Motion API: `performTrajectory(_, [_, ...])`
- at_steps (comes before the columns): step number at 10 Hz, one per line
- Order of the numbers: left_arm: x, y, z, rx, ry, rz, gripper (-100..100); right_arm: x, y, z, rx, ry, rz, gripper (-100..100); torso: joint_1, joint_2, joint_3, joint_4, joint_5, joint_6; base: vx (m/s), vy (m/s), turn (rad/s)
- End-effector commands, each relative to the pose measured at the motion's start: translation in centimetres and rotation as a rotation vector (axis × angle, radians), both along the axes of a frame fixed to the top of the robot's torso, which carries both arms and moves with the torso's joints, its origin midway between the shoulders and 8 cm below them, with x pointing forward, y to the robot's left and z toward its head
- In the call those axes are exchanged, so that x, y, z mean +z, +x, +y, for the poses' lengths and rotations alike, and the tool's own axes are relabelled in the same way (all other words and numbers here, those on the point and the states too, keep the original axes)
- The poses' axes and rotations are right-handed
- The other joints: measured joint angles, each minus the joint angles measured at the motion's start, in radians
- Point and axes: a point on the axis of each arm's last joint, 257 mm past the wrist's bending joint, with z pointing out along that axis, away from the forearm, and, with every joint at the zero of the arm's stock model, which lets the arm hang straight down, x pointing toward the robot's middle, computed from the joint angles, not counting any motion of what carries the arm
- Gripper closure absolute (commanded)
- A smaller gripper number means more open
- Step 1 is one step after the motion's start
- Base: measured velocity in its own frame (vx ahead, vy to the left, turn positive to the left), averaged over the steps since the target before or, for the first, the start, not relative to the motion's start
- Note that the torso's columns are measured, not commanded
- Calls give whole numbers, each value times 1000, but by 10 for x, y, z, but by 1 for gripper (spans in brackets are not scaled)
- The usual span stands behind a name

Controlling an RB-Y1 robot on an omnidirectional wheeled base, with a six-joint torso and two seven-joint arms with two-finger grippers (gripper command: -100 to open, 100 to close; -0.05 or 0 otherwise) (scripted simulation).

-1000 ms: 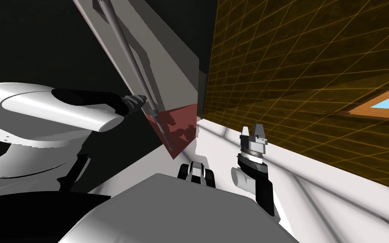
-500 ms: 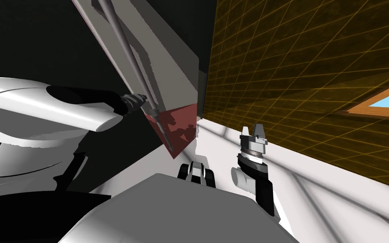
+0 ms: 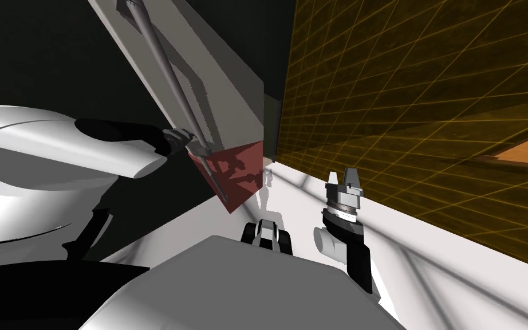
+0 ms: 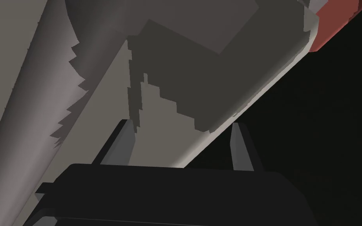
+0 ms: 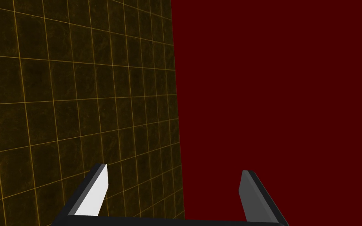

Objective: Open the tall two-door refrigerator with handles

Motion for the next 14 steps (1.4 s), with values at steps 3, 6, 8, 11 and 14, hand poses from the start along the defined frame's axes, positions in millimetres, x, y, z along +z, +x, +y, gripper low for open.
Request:
performTrajectory(3, [7, -16, 23, 103, 5, -16, 100, 0, 0, 0, 0, 0, 0, 0, -6, -1, 1, 0, 1, -3, 31, -364, 103])
performTrajectory(6, [4, -23, 32, 143, 1, -9, 100, 0, 0, 0, 0, 0, 0, 0, -2, 4, 4, 2, 0, -5, -8, -334, 79])
performTrajectory(8, [0, -32, 48, 211, -3, 2, 100, 0, 0, 0, 0, 0, 0, 0, 10, 2, 3, 2, 5, -7, 68, -232, 74])
performTrajectory(11, [2, -41, 61, 270, -1, -1, 100, 0, 0, 0, 0, 0, 0, 0, 3, 0, 2, -1, 4, -3, 90, -292, 65])
performTrajectory(14, [4, -50, 73, 329, 2, -5, 100, 0, 0, 0, 0, 0, 0, 0, 0, 0, 1, -1, 4, -4, 64, -293, 57])
